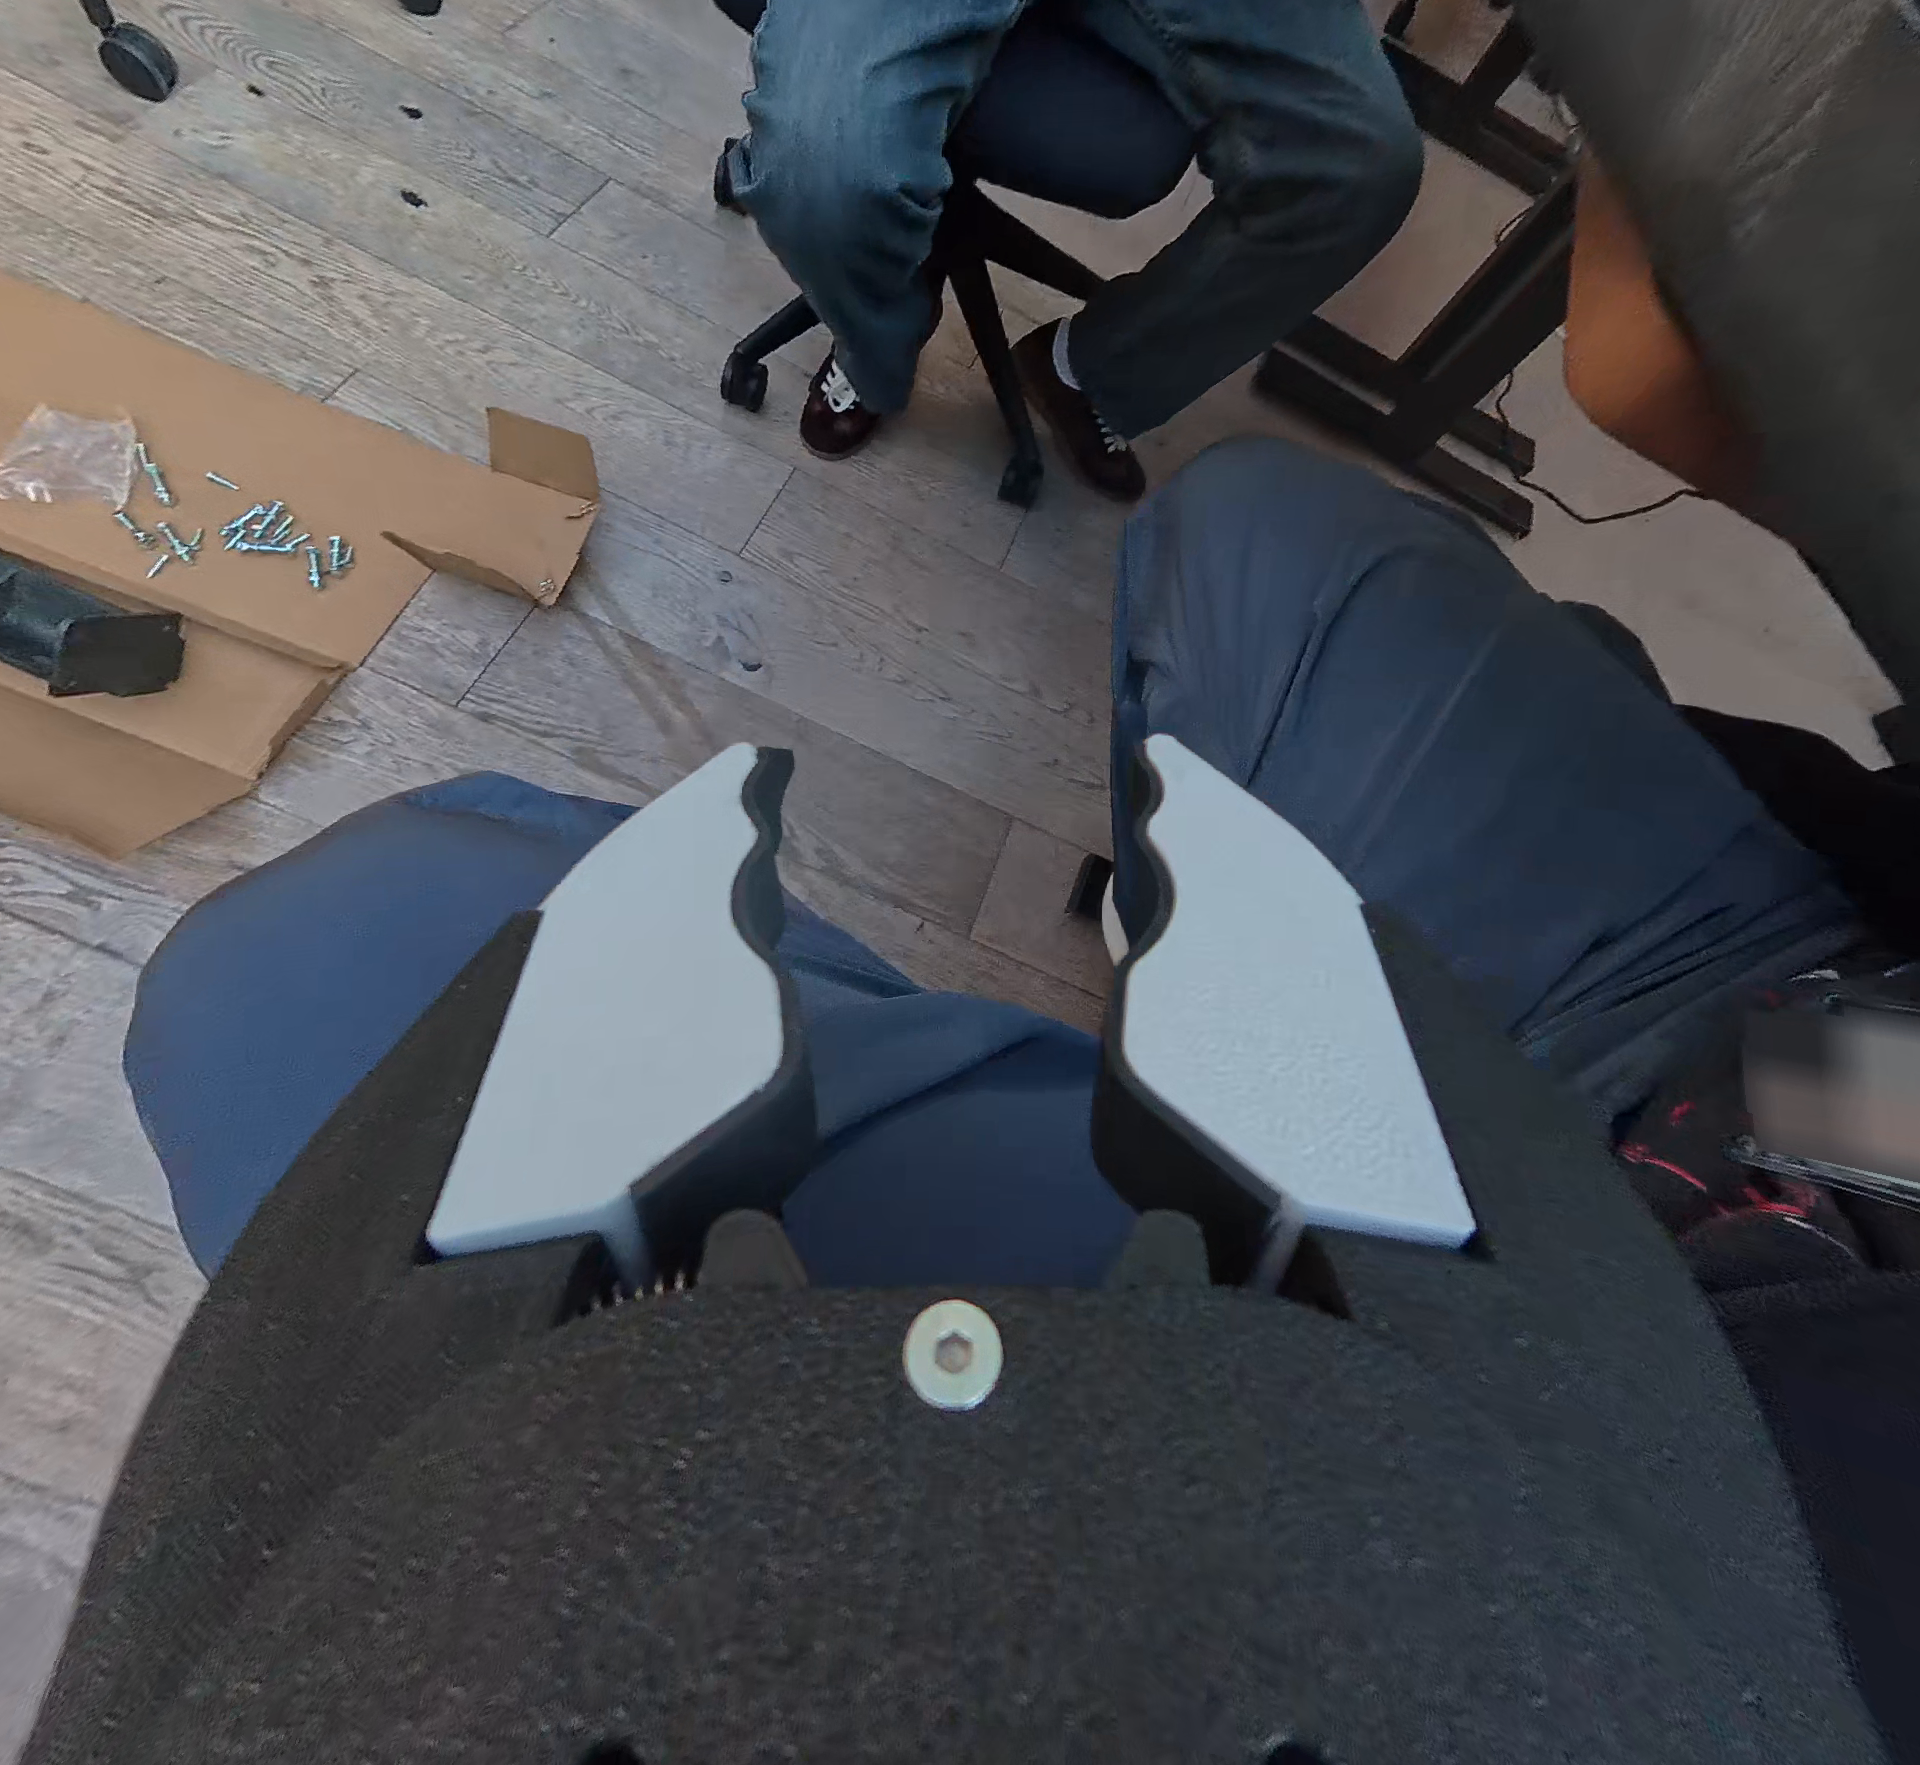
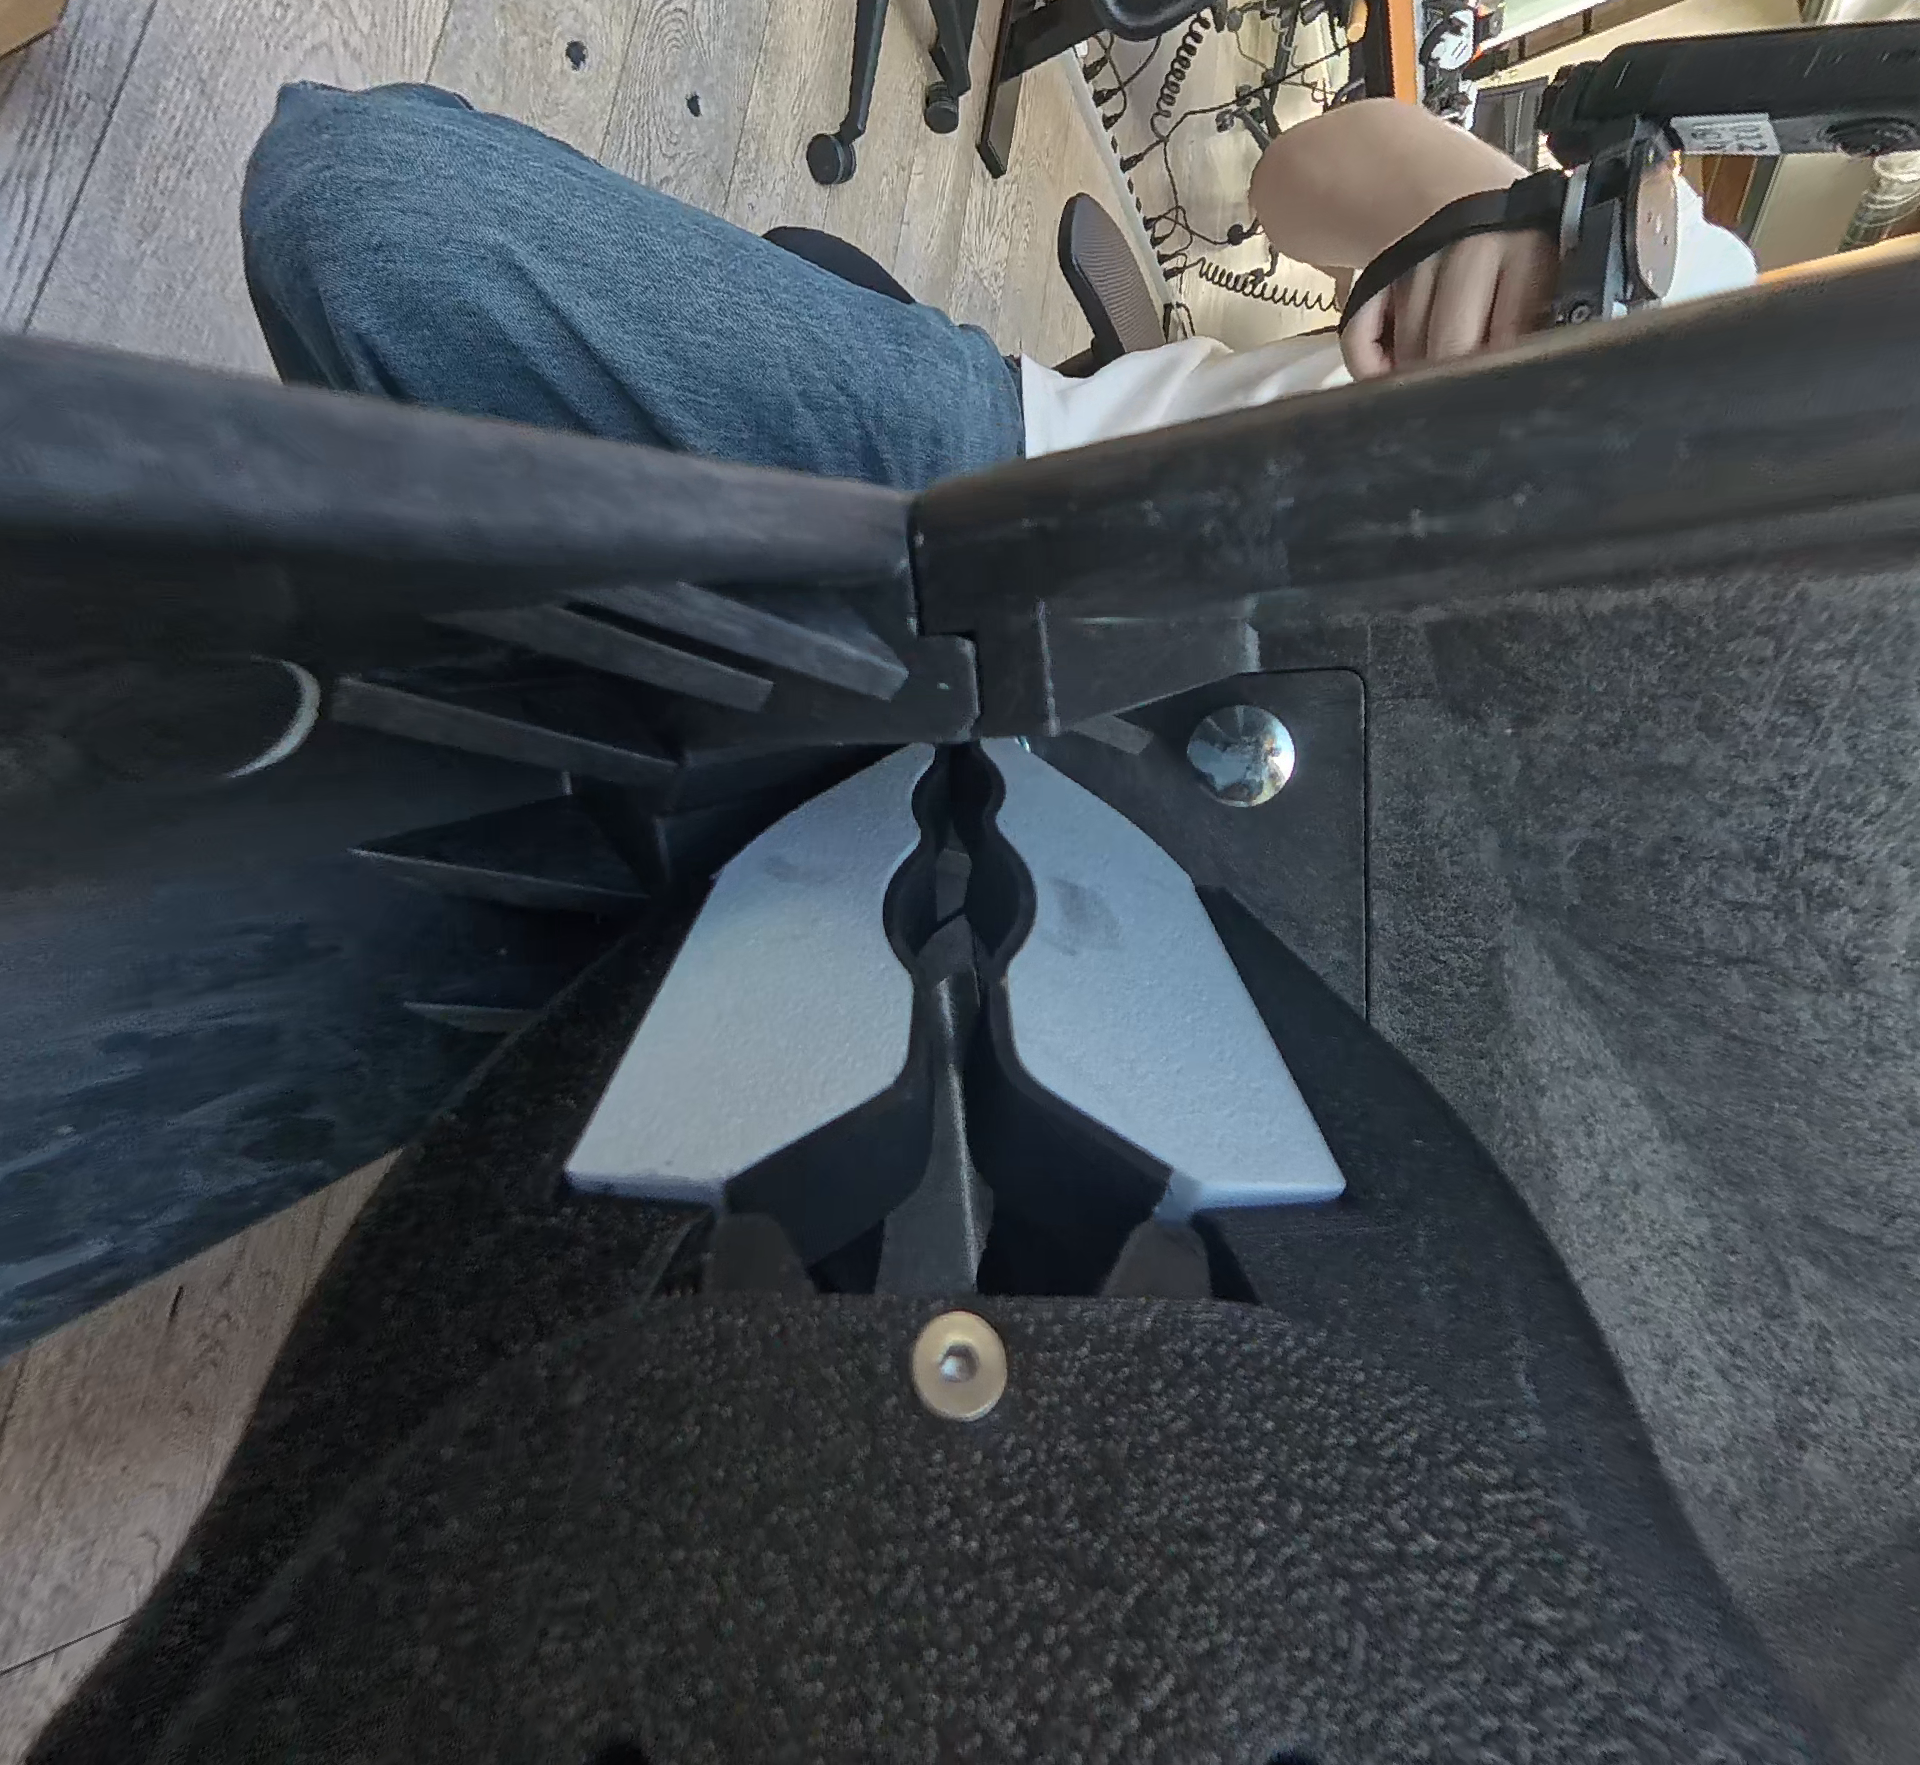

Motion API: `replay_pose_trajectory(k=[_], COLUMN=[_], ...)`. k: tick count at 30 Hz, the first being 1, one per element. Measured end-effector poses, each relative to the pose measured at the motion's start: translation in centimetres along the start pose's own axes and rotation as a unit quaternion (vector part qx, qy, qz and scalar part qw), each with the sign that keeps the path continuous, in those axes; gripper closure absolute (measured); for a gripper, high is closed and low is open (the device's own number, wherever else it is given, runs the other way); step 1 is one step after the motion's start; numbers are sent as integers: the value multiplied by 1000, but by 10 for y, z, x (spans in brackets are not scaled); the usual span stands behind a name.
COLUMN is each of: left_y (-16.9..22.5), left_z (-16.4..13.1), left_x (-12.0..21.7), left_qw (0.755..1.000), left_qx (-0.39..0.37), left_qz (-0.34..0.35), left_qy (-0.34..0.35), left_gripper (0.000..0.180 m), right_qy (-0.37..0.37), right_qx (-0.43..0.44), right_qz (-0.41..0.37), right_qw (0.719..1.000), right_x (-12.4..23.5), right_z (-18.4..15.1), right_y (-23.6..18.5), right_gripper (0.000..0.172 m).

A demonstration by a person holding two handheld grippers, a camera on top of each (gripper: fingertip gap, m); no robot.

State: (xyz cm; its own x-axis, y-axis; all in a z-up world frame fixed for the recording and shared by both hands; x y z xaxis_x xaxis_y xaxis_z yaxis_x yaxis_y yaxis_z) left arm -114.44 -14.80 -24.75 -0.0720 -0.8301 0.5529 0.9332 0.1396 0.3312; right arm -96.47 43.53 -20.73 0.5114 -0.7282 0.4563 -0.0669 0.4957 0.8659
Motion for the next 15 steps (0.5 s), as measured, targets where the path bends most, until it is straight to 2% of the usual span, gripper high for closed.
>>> replay_pose_trajectory(k=[5, 15], left_y=[-30, -83], left_z=[-16, -63], left_x=[14, 63], left_qw=[996, 982], left_qx=[-40, 7], left_qz=[75, 185], left_qy=[-24, -47], left_gripper=[117, 120], right_qy=[2, 7], right_qx=[-2, -11], right_qz=[0, 8], right_qw=[1000, 1000], right_x=[0, 0], right_z=[0, -1], right_y=[0, 1], right_gripper=[172, 172])
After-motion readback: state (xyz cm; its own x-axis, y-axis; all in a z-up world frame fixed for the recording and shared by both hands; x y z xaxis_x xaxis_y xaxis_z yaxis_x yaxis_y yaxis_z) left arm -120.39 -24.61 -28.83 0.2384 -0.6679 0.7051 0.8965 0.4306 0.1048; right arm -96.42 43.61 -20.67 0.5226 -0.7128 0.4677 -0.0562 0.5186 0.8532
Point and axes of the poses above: each gripper's, where its closed fingertips meet, x back along the fingers, z out of its top, y = z × x across the jaws, the point moved 6 cm from there along x, back along the fingers, and after that the axes turned 5 degrees about x, right-handed, at the moved point
